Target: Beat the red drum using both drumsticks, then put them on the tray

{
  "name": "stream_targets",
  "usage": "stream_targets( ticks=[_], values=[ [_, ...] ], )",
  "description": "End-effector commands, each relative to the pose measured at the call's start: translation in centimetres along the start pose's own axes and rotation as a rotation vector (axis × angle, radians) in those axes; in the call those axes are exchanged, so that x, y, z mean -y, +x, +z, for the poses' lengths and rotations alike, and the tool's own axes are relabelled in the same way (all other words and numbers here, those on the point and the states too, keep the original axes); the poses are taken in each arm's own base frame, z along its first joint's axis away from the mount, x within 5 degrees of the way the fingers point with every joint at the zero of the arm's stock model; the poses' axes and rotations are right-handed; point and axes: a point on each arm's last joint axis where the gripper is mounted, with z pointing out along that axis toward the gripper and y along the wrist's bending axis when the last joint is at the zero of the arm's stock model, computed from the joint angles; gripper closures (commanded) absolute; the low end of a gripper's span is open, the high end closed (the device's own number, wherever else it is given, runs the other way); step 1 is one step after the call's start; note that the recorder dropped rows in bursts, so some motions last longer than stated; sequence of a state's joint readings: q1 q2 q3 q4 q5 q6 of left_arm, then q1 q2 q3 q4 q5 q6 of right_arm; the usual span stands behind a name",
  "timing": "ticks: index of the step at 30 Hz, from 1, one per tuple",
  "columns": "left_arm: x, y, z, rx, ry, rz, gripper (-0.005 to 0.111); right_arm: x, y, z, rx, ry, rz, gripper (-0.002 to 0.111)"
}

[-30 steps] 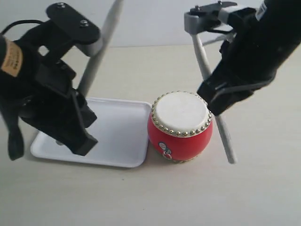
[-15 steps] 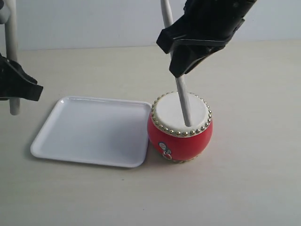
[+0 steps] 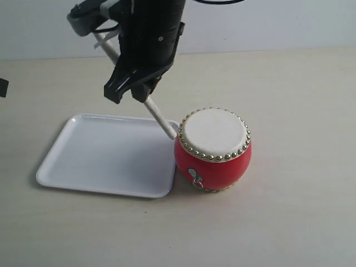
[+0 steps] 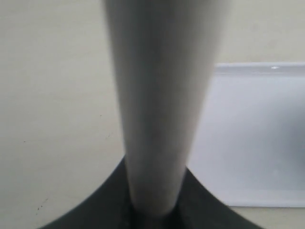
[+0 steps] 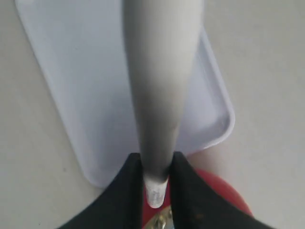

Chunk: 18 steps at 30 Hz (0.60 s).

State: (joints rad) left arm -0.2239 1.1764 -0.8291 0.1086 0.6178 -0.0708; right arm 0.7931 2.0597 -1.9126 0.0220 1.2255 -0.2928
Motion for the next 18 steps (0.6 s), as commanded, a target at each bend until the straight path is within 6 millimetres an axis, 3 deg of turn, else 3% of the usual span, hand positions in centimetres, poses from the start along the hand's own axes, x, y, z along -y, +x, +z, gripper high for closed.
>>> stream_targets(
  ticks=[1, 10, 18],
  values=[
    [-0.1, 0.0, 0.1, 0.008, -0.009, -0.005, 0.107, 0.4, -1.8, 3.9, -0.027, 0.020, -0.059, 0.108],
    [-0.7, 0.0, 0.0, 0.013, -0.060, 0.004, 0.107, 1.8, -3.0, 9.0, -0.092, 0.101, -0.149, 0.108],
    [-2.4, 0.1, 0.0, 0.011, -0.115, -0.072, 0.107, 2.0, -3.7, 9.4, -0.029, 0.128, -0.174, 0.108]
  ],
)
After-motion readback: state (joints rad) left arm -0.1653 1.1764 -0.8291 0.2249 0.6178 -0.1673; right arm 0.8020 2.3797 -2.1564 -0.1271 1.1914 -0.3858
